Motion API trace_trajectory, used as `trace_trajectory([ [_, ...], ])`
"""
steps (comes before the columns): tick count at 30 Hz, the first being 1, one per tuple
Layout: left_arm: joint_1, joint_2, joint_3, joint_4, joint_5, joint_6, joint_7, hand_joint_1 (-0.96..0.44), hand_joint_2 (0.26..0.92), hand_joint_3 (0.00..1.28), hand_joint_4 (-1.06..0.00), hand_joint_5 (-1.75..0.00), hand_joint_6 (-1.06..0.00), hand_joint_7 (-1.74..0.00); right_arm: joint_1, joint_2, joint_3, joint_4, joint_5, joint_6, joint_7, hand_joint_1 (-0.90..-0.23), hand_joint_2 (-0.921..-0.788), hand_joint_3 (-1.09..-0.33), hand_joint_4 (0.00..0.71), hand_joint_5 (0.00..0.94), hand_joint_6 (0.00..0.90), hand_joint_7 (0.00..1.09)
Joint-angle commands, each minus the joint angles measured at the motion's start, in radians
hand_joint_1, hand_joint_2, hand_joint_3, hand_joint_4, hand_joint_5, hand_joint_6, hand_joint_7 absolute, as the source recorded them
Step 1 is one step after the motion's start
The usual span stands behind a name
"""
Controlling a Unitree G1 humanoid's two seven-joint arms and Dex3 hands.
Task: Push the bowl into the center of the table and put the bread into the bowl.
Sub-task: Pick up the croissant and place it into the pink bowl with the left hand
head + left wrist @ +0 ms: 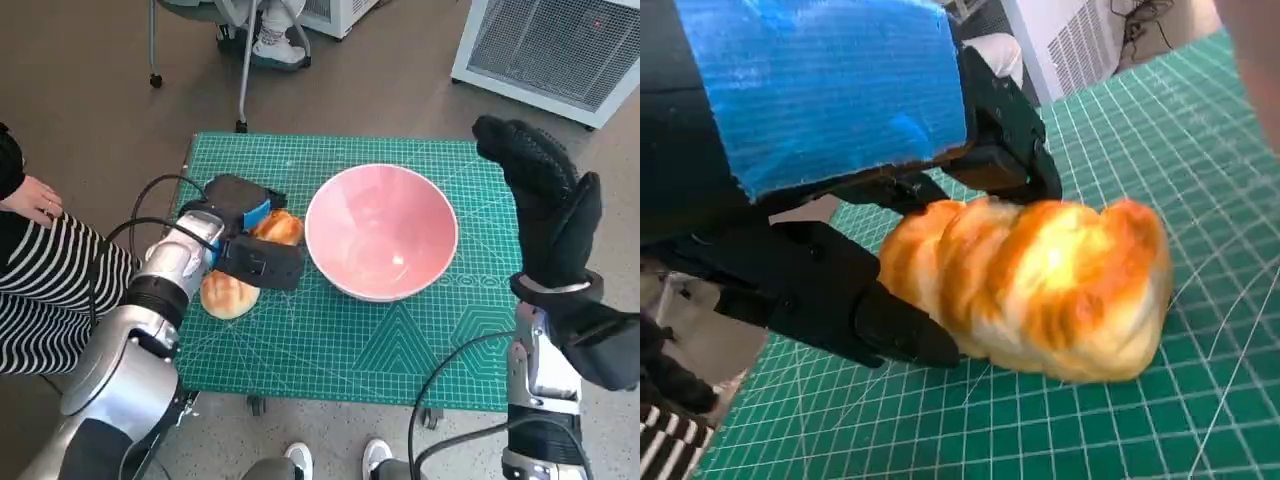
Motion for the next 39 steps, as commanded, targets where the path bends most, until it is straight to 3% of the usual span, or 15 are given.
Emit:
trace_trajectory([
  [1, 0.029, -0.005, -0.018, 0.016, 0.018, -0.008, 0.000, -0.25, 0.877, 0.05, -0.87, -0.16, -0.69, -0.75, 0.028, 0.001, -0.002, 0.005, 0.002, 0.014, -0.005, -0.749, -0.921, -0.810, 0.165, 0.000, 0.076, 0.48],
  [2, 0.029, -0.005, -0.018, 0.016, 0.018, -0.008, 0.002, -0.16, 0.893, 0.06, -0.80, -0.51, -0.65, -0.94, 0.028, 0.001, -0.002, 0.006, 0.003, 0.013, -0.004, -0.749, -0.921, -0.810, 0.165, 0.000, 0.075, 0.48],
  [4, 0.031, -0.004, -0.019, 0.017, 0.018, -0.008, 0.007, -0.08, 0.906, 0.08, -0.73, -0.82, -0.60, -1.10, 0.029, 0.002, -0.002, 0.006, 0.002, 0.012, -0.005, -0.749, -0.921, -0.810, 0.164, 0.000, 0.075, 0.48],
  [5, 0.033, -0.004, -0.018, 0.018, 0.018, -0.009, 0.011, -0.05, 0.912, 0.09, -0.71, -0.94, -0.59, -1.16, 0.029, 0.002, -0.001, 0.006, 0.002, 0.011, -0.005, -0.749, -0.921, -0.810, 0.164, 0.000, 0.075, 0.48],
  [8, 0.036, -0.002, -0.017, 0.018, 0.015, -0.011, 0.019, -0.02, 0.918, 0.09, -0.70, -1.09, -0.58, -1.19, 0.030, 0.003, -0.001, 0.005, 0.001, 0.011, -0.006, -0.749, -0.921, -0.809, 0.164, 0.000, 0.075, 0.48],
  [17, 0.039, 0.005, -0.007, 0.017, 0.006, -0.020, 0.035, 0.00, 0.920, 0.07, -0.72, -1.18, -0.59, -1.15, 0.025, 0.005, 0.000, 0.014, 0.001, 0.008, -0.005, -0.749, -0.921, -0.809, 0.165, 0.000, 0.076, 0.48],
  [39, 0.004, 0.044, 0.055, 0.001, -0.045, -0.061, 0.025, 0.00, 0.921, 0.06, -0.71, -1.14, -0.62, -1.17, 0.020, 0.012, 0.005, 0.024, 0.010, 0.005, 0.000, -0.746, -0.921, -0.810, 0.168, 0.002, 0.074, 0.48],
])
